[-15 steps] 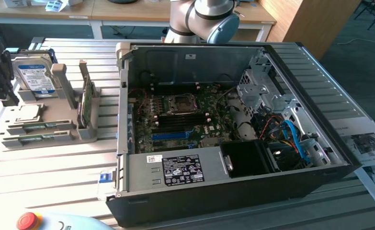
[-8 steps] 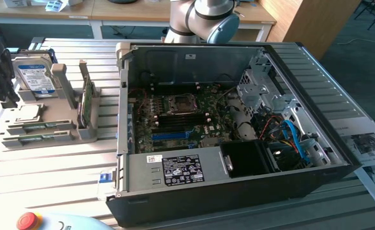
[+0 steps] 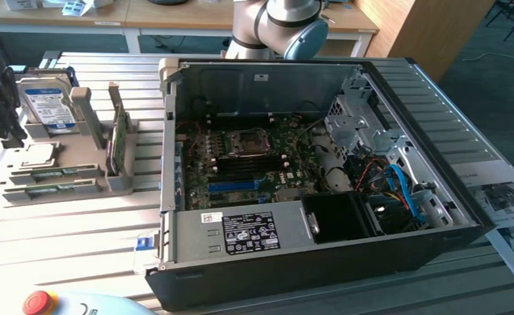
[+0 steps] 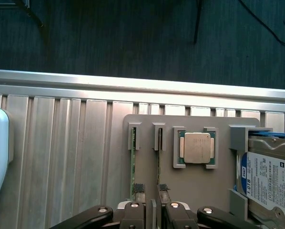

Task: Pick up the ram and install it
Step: 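Pick up the ram and move it above insertion slot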

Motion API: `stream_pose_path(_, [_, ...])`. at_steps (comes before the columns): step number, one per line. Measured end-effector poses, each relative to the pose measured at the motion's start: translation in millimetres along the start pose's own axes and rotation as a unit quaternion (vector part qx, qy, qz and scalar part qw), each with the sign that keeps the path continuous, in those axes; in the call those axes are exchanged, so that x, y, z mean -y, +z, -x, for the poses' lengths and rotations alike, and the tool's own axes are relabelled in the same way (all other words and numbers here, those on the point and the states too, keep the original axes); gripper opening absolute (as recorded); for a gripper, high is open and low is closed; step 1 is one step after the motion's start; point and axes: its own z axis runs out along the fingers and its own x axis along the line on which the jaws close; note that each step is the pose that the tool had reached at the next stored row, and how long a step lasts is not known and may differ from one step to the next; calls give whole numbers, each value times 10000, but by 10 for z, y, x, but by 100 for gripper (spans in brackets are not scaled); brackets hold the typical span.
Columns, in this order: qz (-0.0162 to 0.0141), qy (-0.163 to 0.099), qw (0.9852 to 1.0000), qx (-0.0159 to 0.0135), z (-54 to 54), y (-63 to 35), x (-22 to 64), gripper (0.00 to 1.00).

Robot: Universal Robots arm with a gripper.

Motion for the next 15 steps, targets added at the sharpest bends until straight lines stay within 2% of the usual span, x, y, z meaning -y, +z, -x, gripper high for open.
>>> stream_pose_path(9, [3,-10,10000,0,-37,-3,54,24])
stream_pose_path(15, [3,-10,10000,0,-38,-3,57,24])
